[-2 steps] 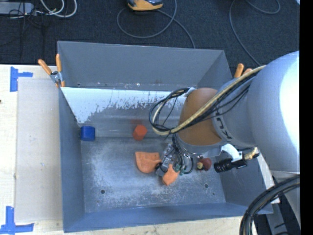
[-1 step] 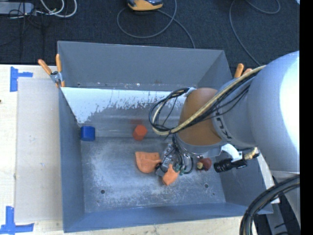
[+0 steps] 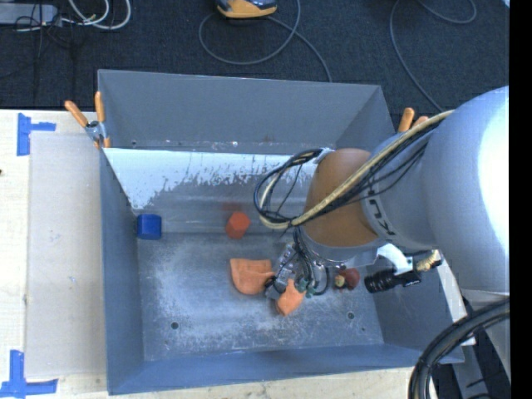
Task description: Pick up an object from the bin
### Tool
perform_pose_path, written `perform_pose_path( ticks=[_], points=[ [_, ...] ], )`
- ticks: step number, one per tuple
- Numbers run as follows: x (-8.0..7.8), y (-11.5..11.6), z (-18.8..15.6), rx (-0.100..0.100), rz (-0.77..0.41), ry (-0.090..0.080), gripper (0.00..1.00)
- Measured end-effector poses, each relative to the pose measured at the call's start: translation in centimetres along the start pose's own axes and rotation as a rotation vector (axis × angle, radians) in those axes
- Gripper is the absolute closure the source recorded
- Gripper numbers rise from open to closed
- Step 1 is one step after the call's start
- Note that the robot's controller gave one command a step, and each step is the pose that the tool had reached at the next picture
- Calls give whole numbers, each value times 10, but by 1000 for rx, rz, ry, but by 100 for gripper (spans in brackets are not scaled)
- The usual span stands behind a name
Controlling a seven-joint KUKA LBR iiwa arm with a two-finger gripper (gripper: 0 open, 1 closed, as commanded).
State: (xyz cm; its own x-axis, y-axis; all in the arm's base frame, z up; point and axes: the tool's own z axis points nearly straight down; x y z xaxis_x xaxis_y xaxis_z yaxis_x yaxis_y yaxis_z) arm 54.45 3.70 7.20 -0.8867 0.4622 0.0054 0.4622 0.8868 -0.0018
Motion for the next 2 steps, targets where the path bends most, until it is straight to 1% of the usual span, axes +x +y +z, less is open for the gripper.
perform_pose_path(
  ticks=[1, 2],
  points=[
    [2, -2, -19, 5, 0, 9, 100],
    [0, -1, -37, 0, -1, 0, 100]
  ],
)
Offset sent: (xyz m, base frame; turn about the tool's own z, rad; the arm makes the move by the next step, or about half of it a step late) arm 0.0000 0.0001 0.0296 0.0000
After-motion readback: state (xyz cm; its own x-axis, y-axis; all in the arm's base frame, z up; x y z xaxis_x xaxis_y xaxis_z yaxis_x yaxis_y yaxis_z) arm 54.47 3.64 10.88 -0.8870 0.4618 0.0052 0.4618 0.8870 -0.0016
